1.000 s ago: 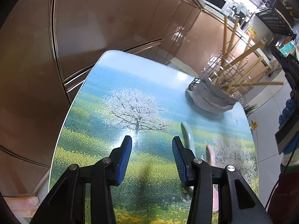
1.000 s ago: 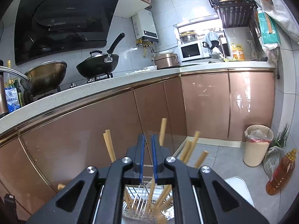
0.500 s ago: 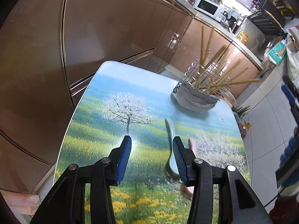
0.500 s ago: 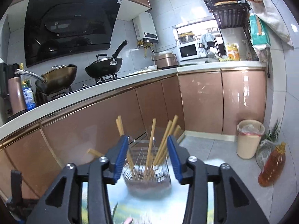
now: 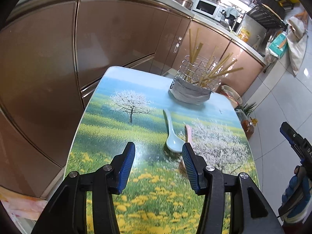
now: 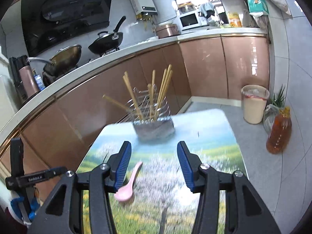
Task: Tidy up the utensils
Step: 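Move both open tools down toward the blue and pink spoons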
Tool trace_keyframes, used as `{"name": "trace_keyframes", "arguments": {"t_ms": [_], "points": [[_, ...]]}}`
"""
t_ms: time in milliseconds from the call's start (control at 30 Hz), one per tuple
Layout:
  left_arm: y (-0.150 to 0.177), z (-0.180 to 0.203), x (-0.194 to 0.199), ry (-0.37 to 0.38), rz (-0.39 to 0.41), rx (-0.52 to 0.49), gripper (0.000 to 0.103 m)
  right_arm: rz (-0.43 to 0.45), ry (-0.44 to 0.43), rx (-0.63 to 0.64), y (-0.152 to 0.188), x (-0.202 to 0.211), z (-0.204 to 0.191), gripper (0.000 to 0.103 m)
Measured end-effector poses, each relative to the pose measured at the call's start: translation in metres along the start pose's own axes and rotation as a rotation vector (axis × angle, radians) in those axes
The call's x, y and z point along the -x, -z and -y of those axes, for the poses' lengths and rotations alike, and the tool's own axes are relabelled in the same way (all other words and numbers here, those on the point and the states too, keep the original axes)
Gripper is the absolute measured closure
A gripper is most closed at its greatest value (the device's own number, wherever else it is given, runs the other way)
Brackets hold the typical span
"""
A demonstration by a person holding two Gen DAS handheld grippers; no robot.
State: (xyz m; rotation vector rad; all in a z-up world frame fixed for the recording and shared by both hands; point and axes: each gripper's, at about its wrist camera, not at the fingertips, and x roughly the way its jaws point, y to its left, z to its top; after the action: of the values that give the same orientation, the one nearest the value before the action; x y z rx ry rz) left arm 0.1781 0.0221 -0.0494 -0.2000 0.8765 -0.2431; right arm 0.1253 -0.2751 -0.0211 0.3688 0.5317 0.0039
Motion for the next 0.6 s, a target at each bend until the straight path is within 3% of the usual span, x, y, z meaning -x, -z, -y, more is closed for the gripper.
{"name": "trace_keyframes", "arguments": {"t_ms": [267,600], "points": [[0.029,0.019,0.047,-0.064,0.114,-0.072,0.049,-0.017,-0.014,0.013,0.034,0.028,-0.010,0.056],[0.050,0.036,0.080,-0.147,0.259,-0.151,0.048,-0.031,-0.033,0.031,0.048,0.037,-0.018,0.056]]}}
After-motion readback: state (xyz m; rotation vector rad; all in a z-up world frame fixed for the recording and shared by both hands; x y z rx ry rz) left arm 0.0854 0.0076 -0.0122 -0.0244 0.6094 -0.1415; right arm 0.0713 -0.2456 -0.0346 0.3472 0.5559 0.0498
